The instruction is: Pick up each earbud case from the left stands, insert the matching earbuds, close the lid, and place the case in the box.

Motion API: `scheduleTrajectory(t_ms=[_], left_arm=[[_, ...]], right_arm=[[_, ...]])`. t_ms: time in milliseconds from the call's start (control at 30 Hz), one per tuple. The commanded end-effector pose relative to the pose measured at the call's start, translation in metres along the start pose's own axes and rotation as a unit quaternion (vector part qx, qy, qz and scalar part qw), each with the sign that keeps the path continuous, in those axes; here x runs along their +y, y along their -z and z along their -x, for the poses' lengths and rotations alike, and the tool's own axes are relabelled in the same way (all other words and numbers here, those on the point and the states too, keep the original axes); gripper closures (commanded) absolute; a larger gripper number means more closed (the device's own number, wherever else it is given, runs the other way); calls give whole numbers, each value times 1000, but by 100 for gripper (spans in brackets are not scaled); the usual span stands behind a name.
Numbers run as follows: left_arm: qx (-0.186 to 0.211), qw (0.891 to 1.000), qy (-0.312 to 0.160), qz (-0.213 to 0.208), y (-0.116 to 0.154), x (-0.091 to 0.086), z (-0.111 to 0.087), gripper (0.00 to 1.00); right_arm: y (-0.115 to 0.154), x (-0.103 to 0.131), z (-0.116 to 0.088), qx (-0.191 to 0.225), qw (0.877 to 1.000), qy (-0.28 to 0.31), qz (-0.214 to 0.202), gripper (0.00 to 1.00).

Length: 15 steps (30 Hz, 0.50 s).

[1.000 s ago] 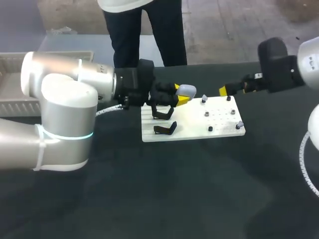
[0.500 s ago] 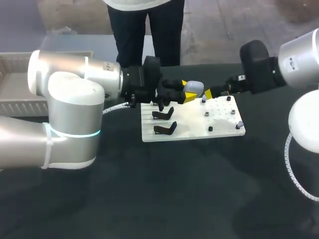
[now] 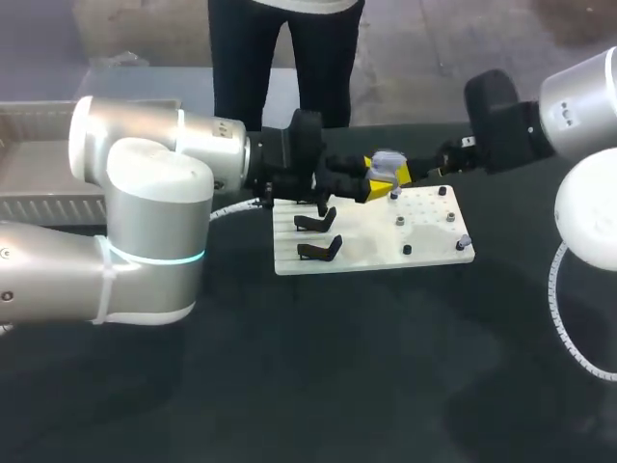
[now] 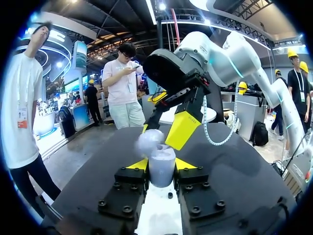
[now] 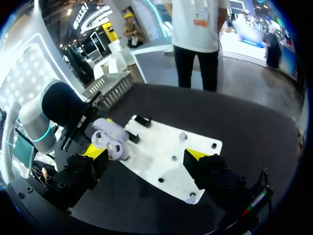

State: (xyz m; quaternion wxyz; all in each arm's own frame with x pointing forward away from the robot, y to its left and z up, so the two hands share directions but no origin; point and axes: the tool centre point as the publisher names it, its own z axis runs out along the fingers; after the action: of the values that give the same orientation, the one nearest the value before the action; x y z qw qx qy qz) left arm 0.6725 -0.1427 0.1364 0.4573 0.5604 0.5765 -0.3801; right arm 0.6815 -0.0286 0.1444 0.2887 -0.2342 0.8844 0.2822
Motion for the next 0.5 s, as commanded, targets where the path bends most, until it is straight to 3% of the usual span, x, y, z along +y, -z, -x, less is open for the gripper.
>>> scheduleTrajectory(t_ms=[33, 167, 500], left_arm=[[-11, 1000, 1, 0, 2, -3, -2, 100], [-37, 999, 21, -6, 7, -2, -7, 100], [-118, 991, 57, -14, 32, 3, -13, 100]], right_arm=[[3, -4, 3, -3, 1000, 3, 29, 0], [10, -5, 2, -10, 1000, 4, 15, 0], [34, -14, -19, 30, 996, -4, -87, 0]])
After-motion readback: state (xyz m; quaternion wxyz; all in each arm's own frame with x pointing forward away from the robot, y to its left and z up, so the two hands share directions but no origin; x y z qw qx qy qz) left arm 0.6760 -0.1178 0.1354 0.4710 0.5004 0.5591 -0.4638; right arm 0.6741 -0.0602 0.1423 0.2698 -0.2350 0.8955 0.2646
